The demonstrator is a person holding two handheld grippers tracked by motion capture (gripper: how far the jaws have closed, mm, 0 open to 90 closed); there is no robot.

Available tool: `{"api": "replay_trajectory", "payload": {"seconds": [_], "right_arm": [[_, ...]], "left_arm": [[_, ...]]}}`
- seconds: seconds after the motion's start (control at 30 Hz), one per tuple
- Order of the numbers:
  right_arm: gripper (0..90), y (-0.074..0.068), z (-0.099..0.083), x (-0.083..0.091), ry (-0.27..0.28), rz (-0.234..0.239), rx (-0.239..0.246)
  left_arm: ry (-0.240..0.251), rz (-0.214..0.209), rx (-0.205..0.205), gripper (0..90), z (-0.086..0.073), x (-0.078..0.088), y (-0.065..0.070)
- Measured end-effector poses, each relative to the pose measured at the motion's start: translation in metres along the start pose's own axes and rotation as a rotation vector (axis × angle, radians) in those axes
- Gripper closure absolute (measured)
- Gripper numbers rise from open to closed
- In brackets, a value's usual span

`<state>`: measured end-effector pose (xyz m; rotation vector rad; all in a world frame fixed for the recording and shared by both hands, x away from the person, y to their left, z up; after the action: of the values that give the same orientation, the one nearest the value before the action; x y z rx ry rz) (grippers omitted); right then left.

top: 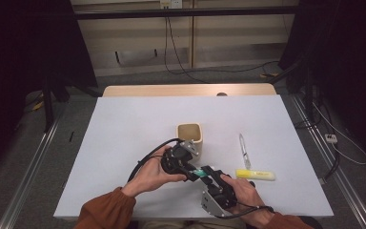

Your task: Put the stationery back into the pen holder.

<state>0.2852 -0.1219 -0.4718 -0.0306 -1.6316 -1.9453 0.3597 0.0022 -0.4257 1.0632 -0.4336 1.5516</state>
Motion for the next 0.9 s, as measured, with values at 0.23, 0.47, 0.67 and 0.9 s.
{"api": "replay_trajectory", "payload": {"seconds": [0.23,0.47,0.67,0.9], "right_arm": [[67.1,0.001,0.0,0.0,0.019,0.03,0.034],[67.2,0.003,-0.006,0.0,0.015,0.057,-0.053],[67.2,0.01,-0.016,0.0,-0.004,0.072,-0.173],[67.1,0.019,-0.025,-0.001,0.007,0.092,-0.338]], "left_arm": [[0.021,-0.022,0.005,64.7,-0.003,0.002,-0.001],[0.068,0.03,0.028,52.0,-0.014,0.01,-0.004],[0.121,0.025,0.056,42.5,-0.034,0.021,-0.008],[0.202,0.107,0.098,24.9,-0.06,0.033,-0.022]]}}
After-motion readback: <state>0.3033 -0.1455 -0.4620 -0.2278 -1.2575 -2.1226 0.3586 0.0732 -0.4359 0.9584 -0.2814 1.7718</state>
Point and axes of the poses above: each handheld gripper's, and its own axes: x roughly backward along the jaws, z roughly out of its top, y roughly to its right, the point moved 4 cm from there along -x, roughly forward along the jaws, and after that the axes turned 7 degrees about x, right-handed, at the moved point
